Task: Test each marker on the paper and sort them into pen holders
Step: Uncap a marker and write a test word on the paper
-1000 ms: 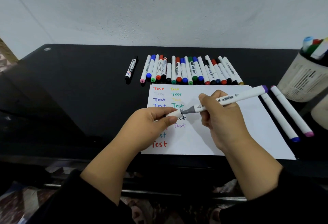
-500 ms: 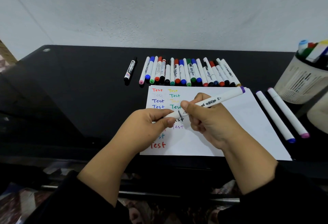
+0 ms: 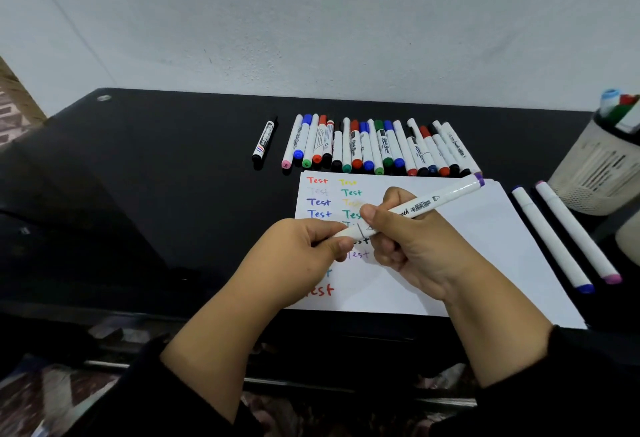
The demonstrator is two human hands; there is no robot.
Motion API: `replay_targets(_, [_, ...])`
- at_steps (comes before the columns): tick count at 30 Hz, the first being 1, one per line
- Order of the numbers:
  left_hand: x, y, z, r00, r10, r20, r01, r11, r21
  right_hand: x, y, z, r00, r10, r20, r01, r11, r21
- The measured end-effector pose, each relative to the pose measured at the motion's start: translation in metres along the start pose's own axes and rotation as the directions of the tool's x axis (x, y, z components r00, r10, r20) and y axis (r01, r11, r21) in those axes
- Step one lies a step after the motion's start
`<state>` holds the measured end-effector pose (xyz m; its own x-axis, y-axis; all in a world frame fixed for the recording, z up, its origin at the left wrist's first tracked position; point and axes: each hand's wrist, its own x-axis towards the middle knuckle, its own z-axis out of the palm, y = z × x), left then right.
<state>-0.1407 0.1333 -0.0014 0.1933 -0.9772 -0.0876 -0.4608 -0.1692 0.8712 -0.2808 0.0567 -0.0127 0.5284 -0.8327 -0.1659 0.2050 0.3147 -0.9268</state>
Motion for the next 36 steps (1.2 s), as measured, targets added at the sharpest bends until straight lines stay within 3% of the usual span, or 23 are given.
replay_targets(8, [0.004,-0.001,-0.009,0.993,-0.072,-0.094,0.081,0.991,0.103,0.002,-0.002,0.007,0.979,-0.047,-0.199,0.033,0.997,-0.070])
replay_targets(12, [0.003,-0.006,-0.018,0.982,-0.114,-0.148,0.130,0.986,0.101,0.000,-0.013,-0.006,0.922,-0.105,-0.372,0.102,0.994,-0.027])
replay_targets(14, [0.003,-0.006,-0.021,0.980,-0.118,-0.158,0.134,0.986,0.099,-0.002,-0.015,-0.011,0.885,-0.199,-0.421,0.115,0.969,-0.217])
replay_targets(16, [0.003,-0.003,-0.021,0.982,-0.116,-0.150,0.130,0.987,0.092,-0.005,-0.014,-0.014,0.866,-0.369,-0.337,0.152,0.838,-0.525])
replay_targets(19, [0.002,0.004,-0.017,0.987,-0.095,-0.127,0.105,0.992,0.073,-0.008,-0.009,-0.012,0.832,-0.554,-0.034,0.240,0.415,-0.878])
replay_targets(21, [0.000,0.010,-0.012,0.993,-0.069,-0.100,0.077,0.994,0.072,-0.009,-0.006,-0.010,0.785,-0.611,0.101,0.246,0.158,-0.956])
replay_targets(22, [-0.002,0.012,-0.009,0.995,-0.050,-0.087,0.056,0.996,0.064,-0.009,-0.006,-0.010,0.754,-0.643,0.136,0.242,0.079,-0.967])
replay_targets(25, [-0.006,0.018,0.001,0.997,-0.001,-0.071,0.000,1.000,-0.020,-0.012,-0.009,-0.014,0.681,-0.706,0.193,0.240,-0.034,-0.970])
replay_targets(30, [0.001,0.031,0.014,0.998,0.050,-0.028,-0.051,0.997,-0.051,-0.022,-0.030,-0.037,0.606,-0.773,0.189,0.234,-0.053,-0.971])
replay_targets(34, [0.023,0.038,0.037,0.996,0.060,0.059,-0.069,0.983,0.168,-0.036,-0.061,-0.060,0.583,-0.806,0.108,0.152,-0.023,-0.988])
replay_targets(36, [0.036,0.043,0.054,0.994,0.043,0.103,-0.069,0.963,0.261,-0.046,-0.078,-0.071,0.582,-0.813,0.024,0.103,0.045,-0.994])
